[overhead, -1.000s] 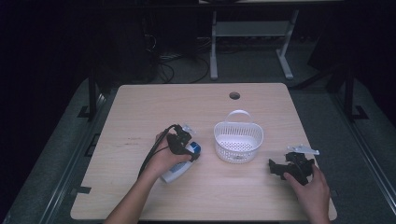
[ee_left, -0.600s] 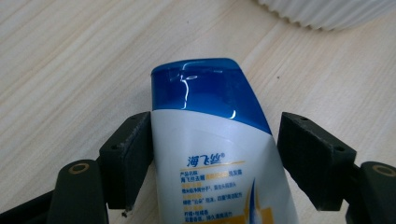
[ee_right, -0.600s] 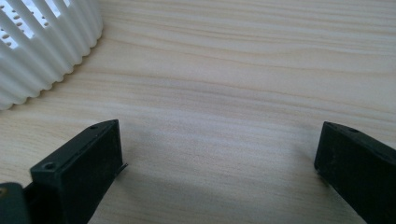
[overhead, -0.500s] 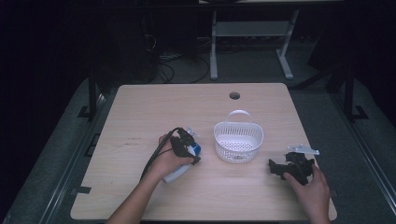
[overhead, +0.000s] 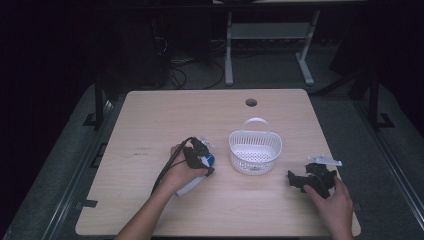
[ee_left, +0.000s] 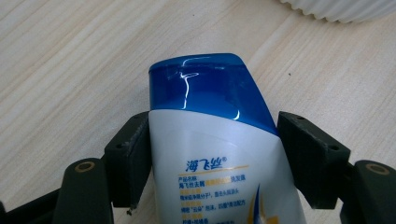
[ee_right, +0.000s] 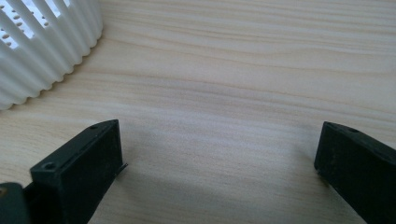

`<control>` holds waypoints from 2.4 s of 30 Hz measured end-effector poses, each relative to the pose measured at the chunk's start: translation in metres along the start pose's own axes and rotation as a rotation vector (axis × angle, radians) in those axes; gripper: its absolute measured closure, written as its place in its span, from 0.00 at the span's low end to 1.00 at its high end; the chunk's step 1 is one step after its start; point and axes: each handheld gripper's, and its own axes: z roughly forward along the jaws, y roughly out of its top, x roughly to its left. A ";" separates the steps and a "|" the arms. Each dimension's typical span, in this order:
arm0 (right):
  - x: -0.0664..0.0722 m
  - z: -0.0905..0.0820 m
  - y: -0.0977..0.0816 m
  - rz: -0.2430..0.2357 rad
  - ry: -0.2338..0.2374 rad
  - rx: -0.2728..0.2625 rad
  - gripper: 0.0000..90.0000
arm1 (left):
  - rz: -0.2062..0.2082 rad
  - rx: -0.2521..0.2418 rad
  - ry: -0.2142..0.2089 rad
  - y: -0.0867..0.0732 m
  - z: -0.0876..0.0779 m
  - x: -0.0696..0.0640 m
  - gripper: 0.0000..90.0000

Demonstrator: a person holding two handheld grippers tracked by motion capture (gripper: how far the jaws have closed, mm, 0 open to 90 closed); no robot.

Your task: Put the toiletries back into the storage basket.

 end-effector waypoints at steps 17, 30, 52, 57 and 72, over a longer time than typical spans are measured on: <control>0.000 0.000 0.000 0.000 0.000 0.000 0.00 | -0.016 0.022 -0.010 0.002 -0.002 0.001 0.40; 0.000 0.000 0.000 0.000 0.000 0.000 0.01 | -0.038 -0.073 -0.085 -0.003 -0.020 0.012 0.40; 0.000 0.000 0.000 0.000 0.000 0.000 0.00 | -0.057 -0.307 -0.236 -0.025 -0.055 0.039 0.41; 0.000 0.000 0.000 0.000 0.000 0.000 0.01 | -0.059 -0.369 -0.258 -0.029 -0.064 0.044 0.41; 0.000 0.000 0.000 0.000 0.000 0.000 0.00 | -0.042 -0.508 -0.327 -0.037 -0.088 0.052 0.41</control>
